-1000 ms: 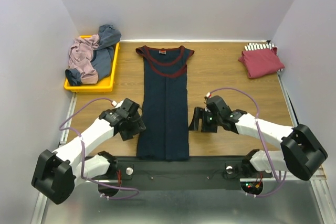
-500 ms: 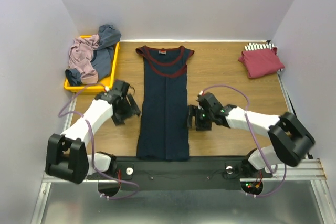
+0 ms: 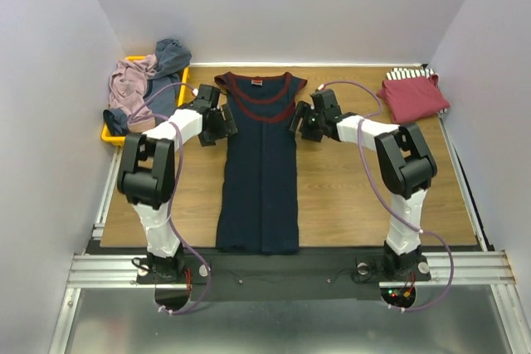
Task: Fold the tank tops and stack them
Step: Fold the tank top
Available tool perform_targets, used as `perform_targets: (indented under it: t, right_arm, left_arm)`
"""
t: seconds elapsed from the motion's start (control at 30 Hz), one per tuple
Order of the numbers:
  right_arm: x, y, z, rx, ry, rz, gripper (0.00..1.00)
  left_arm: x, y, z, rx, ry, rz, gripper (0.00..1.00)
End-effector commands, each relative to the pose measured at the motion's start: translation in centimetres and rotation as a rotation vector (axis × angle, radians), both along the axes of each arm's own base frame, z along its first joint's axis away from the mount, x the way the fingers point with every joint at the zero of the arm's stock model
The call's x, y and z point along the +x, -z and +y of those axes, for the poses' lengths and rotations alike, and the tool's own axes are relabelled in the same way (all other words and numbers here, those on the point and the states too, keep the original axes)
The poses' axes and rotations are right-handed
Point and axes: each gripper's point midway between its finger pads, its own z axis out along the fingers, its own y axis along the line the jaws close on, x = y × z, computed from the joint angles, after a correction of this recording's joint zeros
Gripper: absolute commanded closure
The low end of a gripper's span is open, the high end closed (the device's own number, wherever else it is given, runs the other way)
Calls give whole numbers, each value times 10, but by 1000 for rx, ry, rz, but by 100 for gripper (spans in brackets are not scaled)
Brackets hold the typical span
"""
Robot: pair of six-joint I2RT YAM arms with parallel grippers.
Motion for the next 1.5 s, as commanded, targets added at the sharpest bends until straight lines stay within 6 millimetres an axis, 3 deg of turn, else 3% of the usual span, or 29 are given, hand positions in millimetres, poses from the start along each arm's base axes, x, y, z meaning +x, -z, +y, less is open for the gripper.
perform_targets:
  t: [0.0,0.17,0.3,0.4,0.5,0.53,0.57,0.67,0.7,0.77,0.8,0.83,0.87,0.9,0.97,1.03,1.07,1.1,1.13,1.17,1.2,1.23,1.3,1.33,1.37,1.4,1.43,1.47]
  right_arm:
    - [4,40,-6,-60,-22,73,25]
    - [18,49,1,-55,-34,76,39]
    - [24,60,2,-74,-37,88,58]
    - [34,65,1,-97,-32,84,76]
    - [46,69,-3,-126,-22,79,83]
    - [49,71,-7,-139,-18,81,86]
    - [57,65,-6,-139,-14,63,87]
    - [70,69,-13,-161,-10,66,87]
    - [83,64,-14,-161,-3,44,87]
    - [92,62,-17,-175,-8,44,88]
    - [98,59,-17,-177,-8,33,87]
    - [115,43,-17,-170,3,-10,87]
    - [117,52,-19,-182,-3,3,87]
    - [133,37,-18,-176,5,-39,87]
    - [137,46,-20,-191,-2,-25,86]
    - [142,39,-17,-186,-20,-41,80]
    - [142,30,-17,-183,-20,-52,71]
    - [143,23,-19,-189,-14,-65,62]
    - [142,17,-20,-194,-11,-73,52]
    - [141,2,-22,-194,-7,-93,36]
    - [141,-7,-24,-194,-5,-105,31]
    - [138,-17,-23,-191,-7,-117,26]
    - [129,-26,-26,-191,-7,-114,19]
    - [127,-54,-31,-193,17,-154,18]
    - [122,-61,-33,-191,24,-154,17]
    - [113,-68,-36,-187,30,-152,17]
    - [92,-77,-39,-178,21,-141,17]
    - [78,-80,-42,-177,19,-131,17]
  left_arm:
    - [39,-7,-4,12,32,-65,18]
    - [59,22,1,43,-10,-25,23]
    - [74,24,4,59,-48,-40,30]
    - [83,32,4,69,-58,-39,53]
    - [97,31,-3,44,-54,-63,81]
    - [98,39,-5,34,-52,-49,98]
    - [105,35,-8,25,-52,-67,100]
    - [116,36,-11,15,-60,-83,100]
    - [119,39,-11,15,-63,-84,100]
    - [132,29,-15,-3,-69,-119,100]
    - [138,26,-15,-6,-77,-129,100]
    - [142,30,-16,-9,-83,-126,100]
    - [153,20,-19,-26,-94,-154,100]
    - [157,25,-20,-34,-98,-150,100]
    - [169,12,-30,-89,-86,-179,100]
    - [172,-2,-34,-118,-74,-203,82]
    - [171,-9,-34,-119,-72,-218,72]
    - [171,-33,-32,-124,-73,-263,52]
    - [170,-44,-26,-106,-86,-286,45]
    - [162,-46,-23,-97,-97,-279,41]
    - [157,-55,-19,-95,-105,-283,39]
    - [151,-83,-12,-87,-141,-323,36]
    - [127,-81,-3,-75,-178,-287,35]
    - [116,-110,5,-87,-231,-330,35]
    - [103,-113,8,-89,-255,-327,35]
    - [79,-91,9,-73,-261,-275,35]
    - [62,-115,8,-90,-265,-317,37]
    - [35,-88,17,-46,-290,-253,37]
